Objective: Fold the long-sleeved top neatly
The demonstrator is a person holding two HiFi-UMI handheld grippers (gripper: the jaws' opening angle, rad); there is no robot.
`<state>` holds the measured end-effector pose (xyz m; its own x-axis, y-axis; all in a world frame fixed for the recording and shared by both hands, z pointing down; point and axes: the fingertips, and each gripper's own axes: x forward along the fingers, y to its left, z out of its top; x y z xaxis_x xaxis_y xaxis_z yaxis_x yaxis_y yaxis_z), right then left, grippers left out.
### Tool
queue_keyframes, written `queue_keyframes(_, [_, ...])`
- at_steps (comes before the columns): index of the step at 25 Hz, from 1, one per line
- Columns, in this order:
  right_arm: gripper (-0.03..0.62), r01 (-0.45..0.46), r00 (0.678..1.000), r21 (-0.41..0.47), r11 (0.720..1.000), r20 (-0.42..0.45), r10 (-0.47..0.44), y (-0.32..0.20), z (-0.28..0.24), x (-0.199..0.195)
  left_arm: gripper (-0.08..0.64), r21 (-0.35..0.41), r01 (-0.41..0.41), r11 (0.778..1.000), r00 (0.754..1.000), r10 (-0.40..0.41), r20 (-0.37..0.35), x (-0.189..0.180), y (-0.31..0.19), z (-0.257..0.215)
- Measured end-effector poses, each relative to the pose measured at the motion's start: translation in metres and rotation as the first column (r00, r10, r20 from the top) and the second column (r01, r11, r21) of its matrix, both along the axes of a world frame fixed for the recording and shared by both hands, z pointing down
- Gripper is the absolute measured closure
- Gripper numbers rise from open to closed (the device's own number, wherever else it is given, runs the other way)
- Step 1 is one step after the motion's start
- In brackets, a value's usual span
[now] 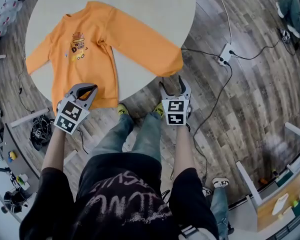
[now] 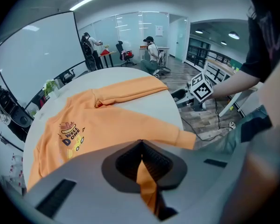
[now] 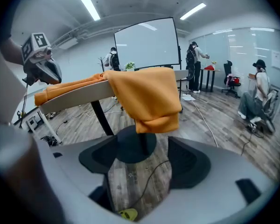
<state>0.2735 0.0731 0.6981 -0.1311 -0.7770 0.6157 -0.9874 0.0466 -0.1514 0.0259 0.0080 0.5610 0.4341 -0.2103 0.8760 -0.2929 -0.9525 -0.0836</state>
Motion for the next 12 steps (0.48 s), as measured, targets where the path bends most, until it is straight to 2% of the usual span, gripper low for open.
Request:
queue_keyframes(2, [0.253,-0.042,0.999,0.035,0.999,-0.001,0.042,-0.013,0.009,-0.005,0.548,0.018,0.000,1.000,1.000,-0.001,0.028,-0.010,0.000,0.003])
queue_keyframes(3, [0.278,-0.077,0.997,0.047,0.996,-0.011,0.078,-0.021,0.013,-0.001,0.548,0.033,0.004,0.999,0.999,-0.005,0.038,-0.015,-0.002,0.002])
queue_keyframes(6, [0.461,-0.213,0.974,0.072,0.974,-0.062,0.217,-0.036,0.021,0.023,0.549,0.069,0.031,0.997,0.998,-0.034,0.044,-0.025,-0.009,-0.003])
queue_keyframes(8, [0.588,-0.266,0.959,0.090,0.960,-0.074,0.273,-0.038,0.015,0.038,0.548,0.075,0.048,0.996,0.998,-0.052,0.045,-0.030,-0.008,-0.005])
queue_keyframes(12, [0.588,-0.286,0.952,0.092,0.954,-0.090,0.294,-0.030,-0.005,0.069,0.549,0.043,0.051,0.998,0.998,-0.053,0.031,-0.024,0.006,-0.003])
